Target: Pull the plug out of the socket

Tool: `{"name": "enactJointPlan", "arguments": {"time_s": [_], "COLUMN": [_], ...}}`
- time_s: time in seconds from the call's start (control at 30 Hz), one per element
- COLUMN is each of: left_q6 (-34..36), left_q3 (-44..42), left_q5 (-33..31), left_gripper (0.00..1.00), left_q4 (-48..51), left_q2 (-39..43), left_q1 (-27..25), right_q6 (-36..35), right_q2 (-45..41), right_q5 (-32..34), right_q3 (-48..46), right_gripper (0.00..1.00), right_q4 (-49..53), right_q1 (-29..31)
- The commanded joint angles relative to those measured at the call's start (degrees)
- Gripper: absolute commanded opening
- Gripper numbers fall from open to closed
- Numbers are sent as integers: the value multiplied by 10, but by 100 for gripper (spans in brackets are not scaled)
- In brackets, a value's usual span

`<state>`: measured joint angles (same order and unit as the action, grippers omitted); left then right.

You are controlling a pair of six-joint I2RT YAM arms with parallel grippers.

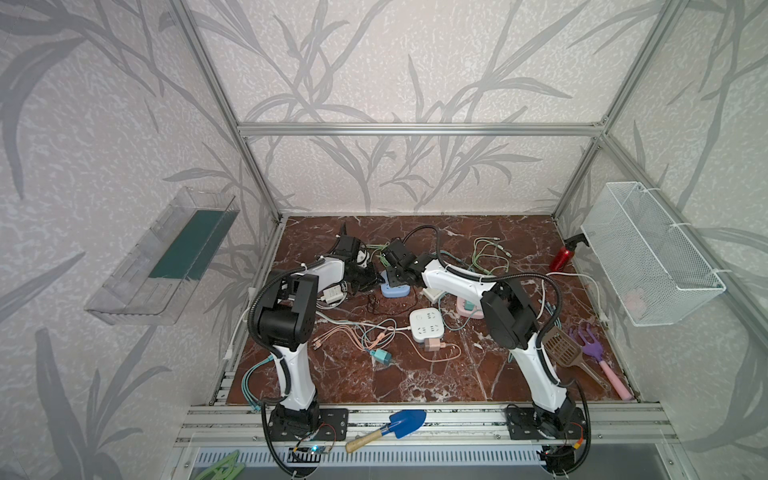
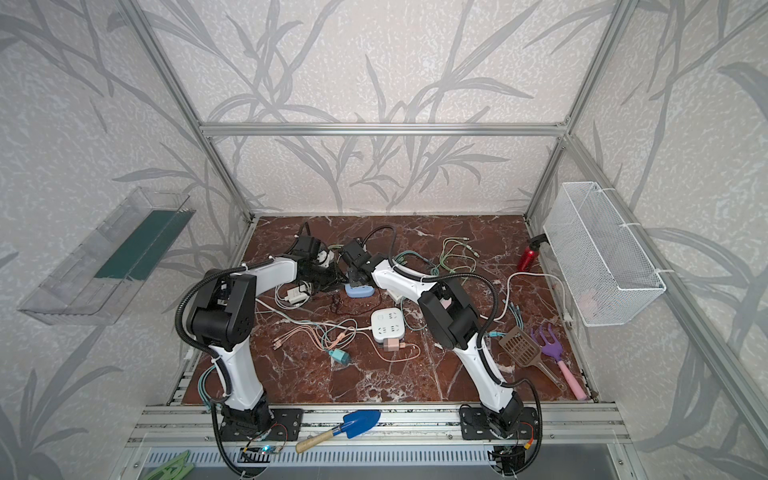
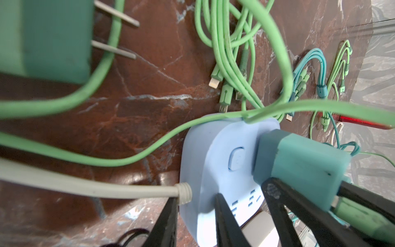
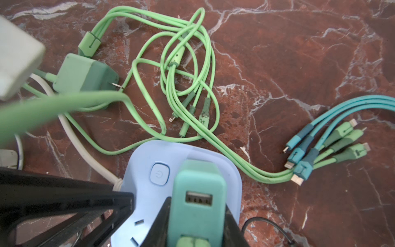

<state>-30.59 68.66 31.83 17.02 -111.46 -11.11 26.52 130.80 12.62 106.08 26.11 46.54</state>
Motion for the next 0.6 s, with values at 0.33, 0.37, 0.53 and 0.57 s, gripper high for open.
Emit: {"name": "enactJointPlan", "arguments": {"time_s": [0.33,0.37,0.53,0.57], "left_q6": [22,23,31,33], "left_q3": [-27,-28,-34,-34], "left_q5": [-95,-95,-100,-102], "left_gripper": [33,34,40,40], "left_q4": [7,5,5,8], "left_q2": [-61,-55,-11,-1], "left_q1": [-8,-8,-8,-8], "right_q6": [-36,-36,-28,-25], "right_q2": [-46,-38,-15,-13], "right_q5": [-71,-81,-101,-102], "right_q3": [-27,-18,4,8], "right_gripper": [10,10,10,10], "right_q4": [-43,-30,-5,-1], "right_q1": [44,42,41,39]}}
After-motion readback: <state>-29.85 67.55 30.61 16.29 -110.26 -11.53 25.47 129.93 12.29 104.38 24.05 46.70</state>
